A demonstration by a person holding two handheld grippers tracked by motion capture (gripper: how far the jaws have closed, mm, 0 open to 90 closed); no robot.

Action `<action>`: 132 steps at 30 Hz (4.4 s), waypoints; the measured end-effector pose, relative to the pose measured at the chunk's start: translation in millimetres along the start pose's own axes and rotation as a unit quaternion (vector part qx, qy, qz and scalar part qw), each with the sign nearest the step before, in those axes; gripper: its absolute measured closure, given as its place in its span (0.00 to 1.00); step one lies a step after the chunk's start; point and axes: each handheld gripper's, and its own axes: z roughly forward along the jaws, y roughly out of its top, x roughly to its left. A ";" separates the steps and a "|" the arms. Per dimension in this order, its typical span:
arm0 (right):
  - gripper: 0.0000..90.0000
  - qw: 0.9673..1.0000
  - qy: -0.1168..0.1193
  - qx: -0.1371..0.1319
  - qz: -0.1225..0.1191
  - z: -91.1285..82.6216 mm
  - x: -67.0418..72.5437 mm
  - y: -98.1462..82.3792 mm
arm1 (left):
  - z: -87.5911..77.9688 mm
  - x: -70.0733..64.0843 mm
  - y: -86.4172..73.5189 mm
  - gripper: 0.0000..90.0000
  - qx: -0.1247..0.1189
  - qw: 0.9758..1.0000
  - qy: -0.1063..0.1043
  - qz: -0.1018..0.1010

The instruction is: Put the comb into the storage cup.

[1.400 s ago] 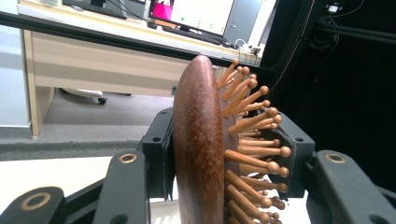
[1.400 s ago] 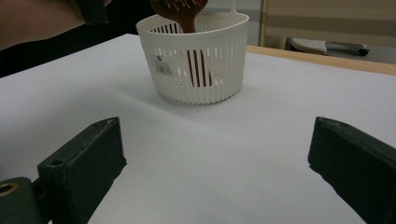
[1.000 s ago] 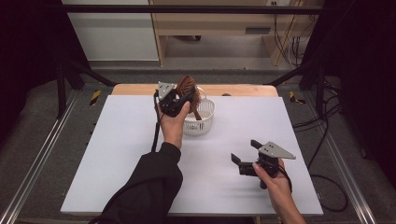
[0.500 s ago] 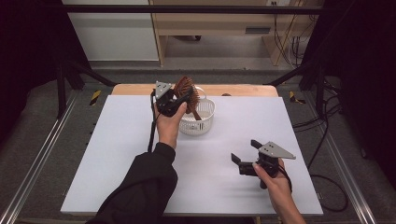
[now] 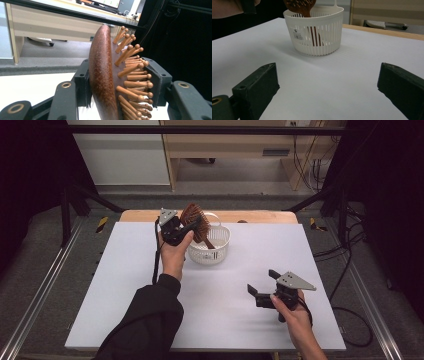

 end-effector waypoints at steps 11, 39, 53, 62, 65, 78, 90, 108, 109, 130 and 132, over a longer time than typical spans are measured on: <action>0.04 1.000 -0.001 0.001 -0.003 0.6 0.4 -0.1 | -4.5 10.7 -2.7 0.50 0.005 1.000 0.001 -0.006; 0.04 1.000 0.000 0.001 0.000 0.0 0.4 0.0 | -5.2 19.3 -4.5 0.48 0.008 1.000 0.005 -0.005; 0.04 1.000 0.001 0.002 -0.001 0.9 0.8 -0.1 | -7.3 27.0 -7.6 0.48 0.009 1.000 0.008 -0.016; 0.04 1.000 0.002 0.002 -0.001 1.1 1.2 -0.2 | -7.9 29.8 -8.7 0.47 0.010 1.000 0.011 -0.020; 0.04 1.000 0.003 0.002 -0.001 0.9 1.3 -0.2 | -8.0 30.7 -8.8 0.47 0.011 1.000 0.012 -0.022; 0.04 1.000 0.003 0.002 -0.001 1.2 1.6 -0.2 | -9.1 35.1 -10.4 0.46 0.009 1.000 0.015 -0.025; 0.04 1.000 0.005 0.003 -0.002 1.2 1.6 -0.2 | -9.0 35.5 -10.7 0.46 0.009 0.999 0.018 -0.026; 0.04 1.000 0.007 0.003 -0.003 1.2 1.8 -0.3 | -7.6 40.5 -13.5 0.43 0.011 0.999 0.025 -0.036; 0.04 1.000 0.006 0.003 -0.003 1.2 1.9 -0.3 | -7.4 40.8 -14.3 0.43 0.015 0.999 0.026 -0.034; 0.04 1.000 0.007 0.005 -0.004 2.0 2.7 -0.7 | -9.1 44.1 -18.8 0.39 0.015 0.998 0.042 -0.041; 0.04 1.000 0.007 0.005 -0.004 1.8 2.6 -0.7 | -8.9 45.2 -19.3 0.38 0.022 0.998 0.046 -0.039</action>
